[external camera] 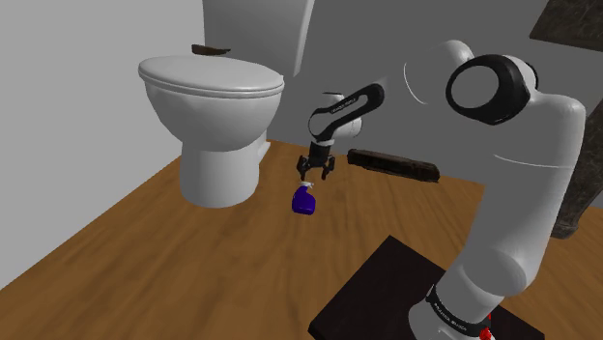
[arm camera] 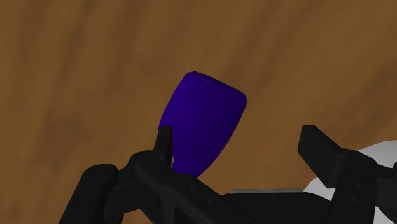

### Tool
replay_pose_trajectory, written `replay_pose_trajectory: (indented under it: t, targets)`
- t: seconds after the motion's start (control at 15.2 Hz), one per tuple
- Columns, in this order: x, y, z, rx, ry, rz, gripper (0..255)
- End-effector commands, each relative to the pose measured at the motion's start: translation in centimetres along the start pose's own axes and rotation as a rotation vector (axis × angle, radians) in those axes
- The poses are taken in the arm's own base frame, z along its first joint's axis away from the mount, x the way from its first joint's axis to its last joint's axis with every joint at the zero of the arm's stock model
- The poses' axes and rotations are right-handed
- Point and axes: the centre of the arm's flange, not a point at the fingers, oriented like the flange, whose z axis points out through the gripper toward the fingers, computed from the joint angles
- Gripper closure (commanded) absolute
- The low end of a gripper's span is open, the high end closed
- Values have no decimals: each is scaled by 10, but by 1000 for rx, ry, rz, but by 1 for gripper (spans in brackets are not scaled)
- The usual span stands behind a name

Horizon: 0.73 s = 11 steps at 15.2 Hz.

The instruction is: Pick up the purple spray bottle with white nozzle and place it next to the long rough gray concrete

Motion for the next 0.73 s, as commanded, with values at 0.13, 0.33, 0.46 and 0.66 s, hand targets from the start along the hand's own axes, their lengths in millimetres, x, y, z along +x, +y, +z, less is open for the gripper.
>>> replay_pose_trajectory:
  t: [0.13, 0.33, 0.46, 0.66]
  targets:
    - [39, 8, 36, 13, 6, 82, 0]
    - [68, 16, 62, 23, 10, 143, 0]
    - [87, 22, 79, 30, 13, 184, 0]
    - [115, 32, 105, 39, 17, 244, 0]
